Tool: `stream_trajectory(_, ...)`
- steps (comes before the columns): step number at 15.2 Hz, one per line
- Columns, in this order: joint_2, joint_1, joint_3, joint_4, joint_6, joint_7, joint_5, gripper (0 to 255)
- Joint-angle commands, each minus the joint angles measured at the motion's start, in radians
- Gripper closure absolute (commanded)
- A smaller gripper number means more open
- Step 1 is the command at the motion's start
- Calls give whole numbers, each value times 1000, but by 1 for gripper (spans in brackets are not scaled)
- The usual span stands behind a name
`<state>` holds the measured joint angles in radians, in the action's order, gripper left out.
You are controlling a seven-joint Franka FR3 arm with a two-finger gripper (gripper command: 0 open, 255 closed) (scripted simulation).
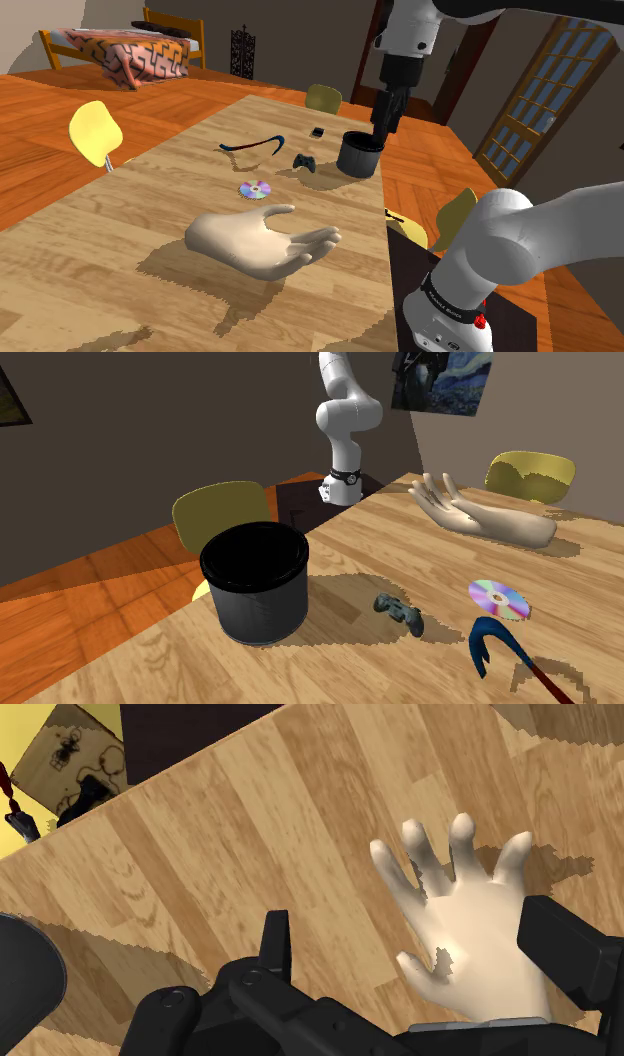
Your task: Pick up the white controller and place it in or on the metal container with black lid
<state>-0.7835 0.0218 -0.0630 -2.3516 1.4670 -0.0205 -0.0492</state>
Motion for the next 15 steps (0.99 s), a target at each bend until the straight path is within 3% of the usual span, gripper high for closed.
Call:
stream_trajectory(1,0,0,0,0,0,0,0,0)
stream_trajectory(8,184,-24,99,3,166,-151,68,0)
stream_trajectory(15,417,-41,184,75,313,-293,100,0)
